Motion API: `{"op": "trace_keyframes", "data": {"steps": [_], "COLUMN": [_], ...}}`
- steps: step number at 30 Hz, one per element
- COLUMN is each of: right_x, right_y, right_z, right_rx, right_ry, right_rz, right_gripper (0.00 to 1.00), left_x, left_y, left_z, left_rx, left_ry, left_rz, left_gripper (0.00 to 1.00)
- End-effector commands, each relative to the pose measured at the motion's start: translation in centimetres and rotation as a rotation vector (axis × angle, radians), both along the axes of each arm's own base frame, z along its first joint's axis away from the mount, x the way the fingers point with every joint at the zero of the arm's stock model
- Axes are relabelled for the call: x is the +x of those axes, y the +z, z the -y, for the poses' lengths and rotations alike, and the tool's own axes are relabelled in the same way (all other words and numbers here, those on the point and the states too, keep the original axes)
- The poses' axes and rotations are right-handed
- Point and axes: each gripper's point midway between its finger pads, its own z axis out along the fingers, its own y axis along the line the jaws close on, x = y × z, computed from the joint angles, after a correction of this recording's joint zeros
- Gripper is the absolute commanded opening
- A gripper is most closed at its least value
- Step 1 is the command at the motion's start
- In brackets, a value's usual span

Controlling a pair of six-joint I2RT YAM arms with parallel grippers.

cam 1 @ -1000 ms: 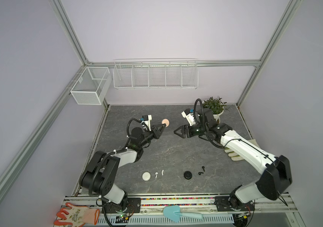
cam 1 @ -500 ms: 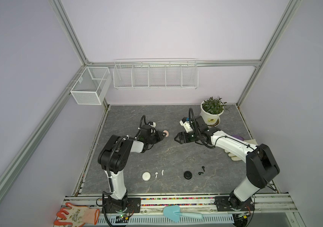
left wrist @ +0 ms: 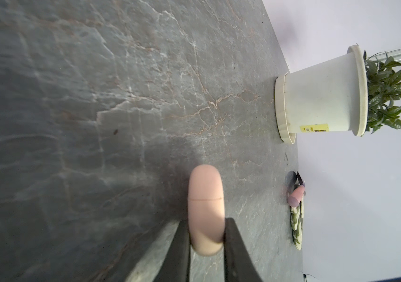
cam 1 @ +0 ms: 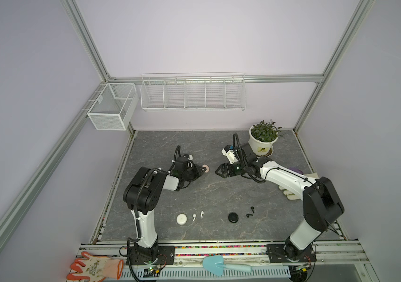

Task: Insert wireless bluetooth earbuds into charging case
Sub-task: Place the charging case at the center of the table.

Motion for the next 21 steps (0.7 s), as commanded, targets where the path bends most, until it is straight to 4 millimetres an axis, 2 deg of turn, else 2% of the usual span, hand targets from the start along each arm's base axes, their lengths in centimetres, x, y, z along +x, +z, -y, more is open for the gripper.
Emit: {"op": "trace_keyframes", "data": {"steps": [1,6,15,19,21], "right_x": [-0.1,-0.2,-0.6,-1.5,-3.0], "right_y": [2.9,3.9,5.9,5.5,4.8], "right_z": [0.1,0.5,0.8,1.0,0.4], "right_rx": [0.024,0.023,0.039,0.036,0.098], "right_ry": [0.029,0.039,0.071,0.098,0.162], "right_rz": [0.069,0.097,0.159,0.181,0.234], "right_gripper": [0.74,0.76,0.77,0.81,0.82], "left_x": [-0.9,-1.7,-3.1,-3.0,-3.1], "left_y": [-1.4,-1.8,-2.3,-1.8,-1.3], "left_z": [-0.7,-1.1,-2.2,-3.2,-4.0], "left_rx": [0.025,0.031,0.090,0.135,0.144], "left_ry": [0.020,0.021,0.004,0.011,0.027], "left_rz": [-0.049,-0.061,-0.099,-0.086,-0.071], "left_gripper": [0.15,0.29,0.41,0.44,0.45]}}
